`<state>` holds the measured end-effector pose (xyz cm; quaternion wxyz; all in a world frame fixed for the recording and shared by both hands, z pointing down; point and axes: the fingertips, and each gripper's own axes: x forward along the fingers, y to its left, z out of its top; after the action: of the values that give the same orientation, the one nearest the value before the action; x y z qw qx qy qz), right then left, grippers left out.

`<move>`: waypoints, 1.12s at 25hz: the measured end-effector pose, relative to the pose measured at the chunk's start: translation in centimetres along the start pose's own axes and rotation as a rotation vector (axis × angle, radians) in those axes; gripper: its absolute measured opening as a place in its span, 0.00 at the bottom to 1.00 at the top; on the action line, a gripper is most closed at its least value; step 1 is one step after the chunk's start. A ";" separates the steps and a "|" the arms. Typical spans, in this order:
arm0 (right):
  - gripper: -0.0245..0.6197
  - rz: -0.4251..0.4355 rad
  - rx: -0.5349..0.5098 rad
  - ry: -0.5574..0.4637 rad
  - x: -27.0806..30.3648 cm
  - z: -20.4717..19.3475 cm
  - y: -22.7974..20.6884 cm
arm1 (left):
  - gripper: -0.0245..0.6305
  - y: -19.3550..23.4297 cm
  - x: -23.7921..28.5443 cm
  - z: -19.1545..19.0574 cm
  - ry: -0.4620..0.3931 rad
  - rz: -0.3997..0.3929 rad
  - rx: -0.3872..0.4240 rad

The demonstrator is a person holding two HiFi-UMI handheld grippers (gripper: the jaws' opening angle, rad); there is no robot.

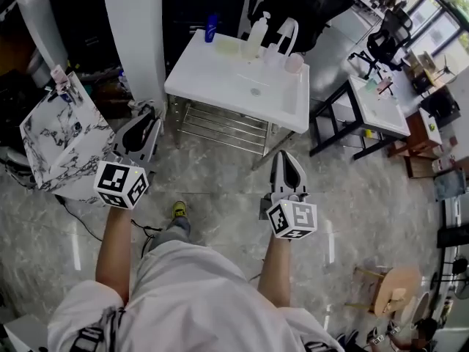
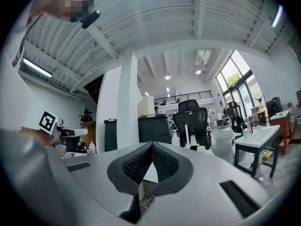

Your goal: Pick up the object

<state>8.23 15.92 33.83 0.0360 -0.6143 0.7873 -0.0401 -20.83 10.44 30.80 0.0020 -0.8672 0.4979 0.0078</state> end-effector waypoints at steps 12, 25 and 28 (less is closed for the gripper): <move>0.05 -0.087 -0.012 0.028 16.3 -0.9 0.2 | 0.14 12.0 14.0 -1.7 0.027 -0.102 -0.020; 0.05 -0.141 0.020 0.025 28.0 -2.1 -8.1 | 0.14 13.5 29.3 -4.9 0.095 -0.190 0.014; 0.05 -0.145 0.018 0.026 31.6 -2.3 -11.5 | 0.14 13.9 34.1 -5.4 0.115 -0.185 0.027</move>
<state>11.40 -17.51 37.11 0.0282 -0.6689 0.7406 -0.0579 -15.59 -26.10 35.77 -0.0144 -0.9083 0.4151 -0.0488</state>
